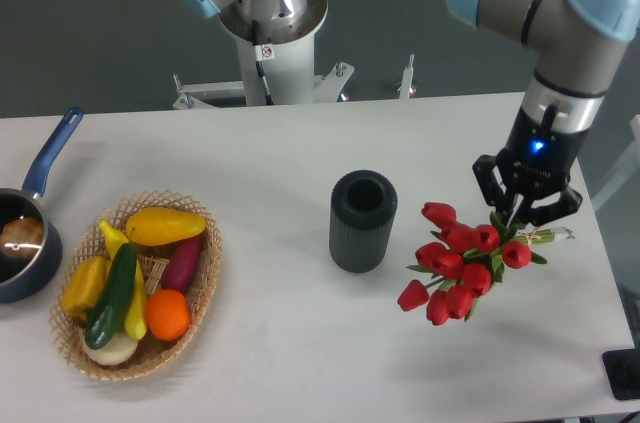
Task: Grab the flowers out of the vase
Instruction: 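Carry the tulips away from the vase and lower them toward the table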
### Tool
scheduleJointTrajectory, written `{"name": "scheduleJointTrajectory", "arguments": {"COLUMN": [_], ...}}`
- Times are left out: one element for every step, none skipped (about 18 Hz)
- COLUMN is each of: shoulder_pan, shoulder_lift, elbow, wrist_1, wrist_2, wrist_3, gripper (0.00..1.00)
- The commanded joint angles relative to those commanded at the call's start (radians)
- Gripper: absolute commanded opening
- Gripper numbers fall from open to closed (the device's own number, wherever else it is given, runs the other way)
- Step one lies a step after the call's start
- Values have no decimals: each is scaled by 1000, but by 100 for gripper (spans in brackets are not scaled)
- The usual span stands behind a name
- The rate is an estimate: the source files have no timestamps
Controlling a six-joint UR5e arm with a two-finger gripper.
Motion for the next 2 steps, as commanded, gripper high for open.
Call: {"name": "scheduleJointTrajectory", "arguments": {"shoulder_pan": [-2,-5], "shoulder_lift": [-5,-9], "elbow": [0,-2], "wrist_1": [-2,-2], "wrist_2": [5,21], "wrist_3": [0,-2], "gripper": [0,0]}}
